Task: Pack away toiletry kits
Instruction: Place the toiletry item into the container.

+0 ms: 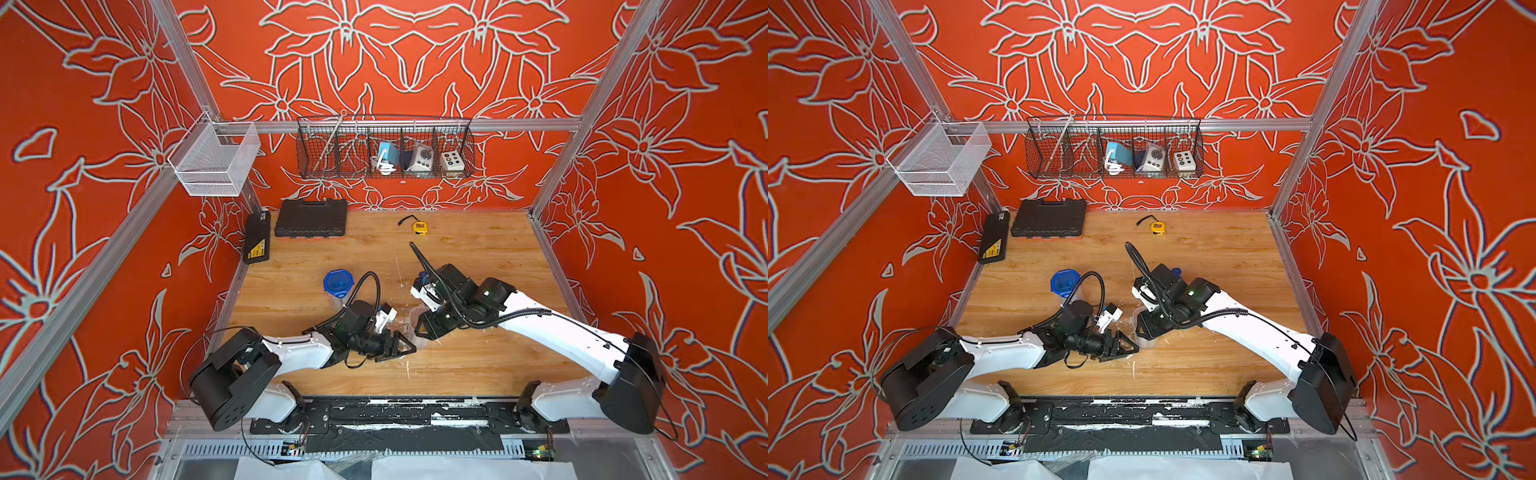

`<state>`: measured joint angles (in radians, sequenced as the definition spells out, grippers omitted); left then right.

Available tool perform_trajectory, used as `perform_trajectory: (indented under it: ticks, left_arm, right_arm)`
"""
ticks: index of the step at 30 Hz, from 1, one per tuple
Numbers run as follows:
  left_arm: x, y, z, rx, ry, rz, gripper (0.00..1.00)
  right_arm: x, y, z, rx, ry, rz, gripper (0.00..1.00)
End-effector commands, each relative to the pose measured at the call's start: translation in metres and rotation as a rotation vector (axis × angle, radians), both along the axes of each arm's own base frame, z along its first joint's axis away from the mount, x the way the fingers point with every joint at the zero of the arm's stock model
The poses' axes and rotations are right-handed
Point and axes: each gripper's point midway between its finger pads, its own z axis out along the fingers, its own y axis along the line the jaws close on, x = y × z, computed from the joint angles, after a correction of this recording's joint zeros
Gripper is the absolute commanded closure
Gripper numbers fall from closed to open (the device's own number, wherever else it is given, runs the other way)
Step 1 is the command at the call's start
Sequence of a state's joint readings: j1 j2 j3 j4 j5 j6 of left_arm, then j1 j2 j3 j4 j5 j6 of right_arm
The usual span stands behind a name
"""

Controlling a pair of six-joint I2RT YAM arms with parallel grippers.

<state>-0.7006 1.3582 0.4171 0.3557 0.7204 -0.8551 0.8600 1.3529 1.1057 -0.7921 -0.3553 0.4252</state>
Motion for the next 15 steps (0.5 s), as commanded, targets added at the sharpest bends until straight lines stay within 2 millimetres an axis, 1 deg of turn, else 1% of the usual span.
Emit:
perform_trajectory:
  ticks: [1, 2, 4, 6, 7, 10, 11, 13, 14, 15]
  left_arm:
    - [-0.007, 0.009, 0.002, 0.063, -0.029, -0.034, 0.22]
    - [-0.01, 0.012, 0.005, 0.072, -0.035, -0.042, 0.21]
    - [-0.015, 0.019, 0.011, 0.105, -0.053, -0.06, 0.2]
    - [-0.021, 0.027, 0.016, 0.137, -0.072, -0.074, 0.19]
    - [-0.023, 0.03, 0.019, 0.144, -0.079, -0.078, 0.19]
    - [-0.032, 0.037, 0.026, 0.144, -0.086, -0.085, 0.18]
    - [-0.034, 0.038, 0.029, 0.142, -0.089, -0.087, 0.18]
    - [-0.036, 0.041, 0.039, 0.143, -0.108, -0.087, 0.18]
    - [-0.034, 0.042, 0.049, 0.142, -0.141, -0.08, 0.18]
    - [-0.031, 0.043, 0.06, 0.141, -0.175, -0.076, 0.18]
  right_arm:
    - [0.004, -0.005, 0.016, -0.025, -0.044, -0.01, 0.59]
    - [0.005, -0.006, 0.022, -0.025, -0.055, -0.013, 0.58]
    - [0.008, -0.009, 0.037, -0.027, -0.092, -0.015, 0.52]
    - [0.012, -0.011, 0.055, -0.021, -0.145, -0.008, 0.39]
    - [0.014, -0.012, 0.063, -0.016, -0.173, -0.008, 0.35]
    - [0.022, -0.016, 0.089, 0.005, -0.256, -0.025, 0.3]
    - [0.024, -0.02, 0.097, -0.002, -0.281, -0.033, 0.3]
    - [0.028, -0.035, 0.108, -0.044, -0.335, -0.059, 0.28]
    - [0.033, -0.043, 0.113, -0.065, -0.362, -0.077, 0.27]
    - [0.034, -0.059, 0.111, -0.117, -0.352, -0.097, 0.27]
